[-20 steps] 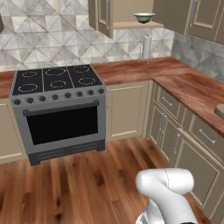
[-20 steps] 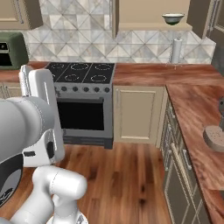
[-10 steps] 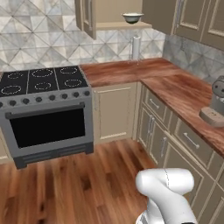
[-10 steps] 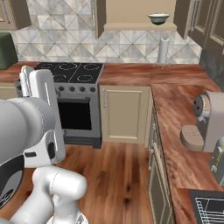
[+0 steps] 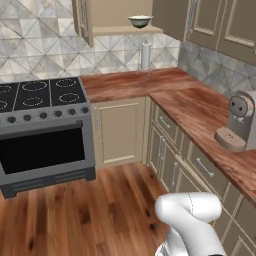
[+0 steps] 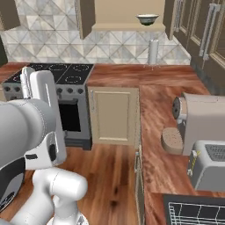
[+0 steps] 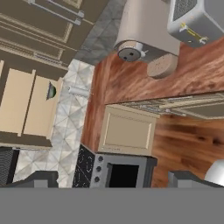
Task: Move the bowls from the cabinet to the plates on the dining table.
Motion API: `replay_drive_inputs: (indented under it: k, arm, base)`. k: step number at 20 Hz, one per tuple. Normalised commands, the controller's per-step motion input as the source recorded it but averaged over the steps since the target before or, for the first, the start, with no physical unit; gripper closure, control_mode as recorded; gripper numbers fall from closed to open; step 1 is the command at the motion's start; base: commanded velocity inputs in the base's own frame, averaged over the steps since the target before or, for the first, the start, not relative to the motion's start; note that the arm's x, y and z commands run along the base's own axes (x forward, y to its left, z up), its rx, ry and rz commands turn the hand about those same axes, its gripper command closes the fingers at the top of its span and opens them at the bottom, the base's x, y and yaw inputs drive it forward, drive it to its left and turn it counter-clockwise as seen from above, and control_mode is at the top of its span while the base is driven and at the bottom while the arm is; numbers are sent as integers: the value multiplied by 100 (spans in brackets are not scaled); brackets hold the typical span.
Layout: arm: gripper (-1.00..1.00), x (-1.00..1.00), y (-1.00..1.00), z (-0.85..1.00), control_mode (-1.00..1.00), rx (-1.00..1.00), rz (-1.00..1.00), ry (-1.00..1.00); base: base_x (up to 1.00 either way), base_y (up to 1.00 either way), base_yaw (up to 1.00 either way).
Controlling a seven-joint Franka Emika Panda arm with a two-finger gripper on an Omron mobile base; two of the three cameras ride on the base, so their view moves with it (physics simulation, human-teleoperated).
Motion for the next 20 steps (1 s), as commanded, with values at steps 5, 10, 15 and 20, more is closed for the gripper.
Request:
replay_drive_inputs:
  k: [5,10,15,20]
  arm:
    - [-100,0,0,0,100,0,0,0]
    - [-100,0,0,0,100,0,0,0]
    - [-100,0,0,0,100,0,0,0]
    - [-100,0,0,0,100,0,0,0]
  base:
    - [62,-2,0]
    - [62,0,0]
    - [62,0,0]
    - [62,0,0]
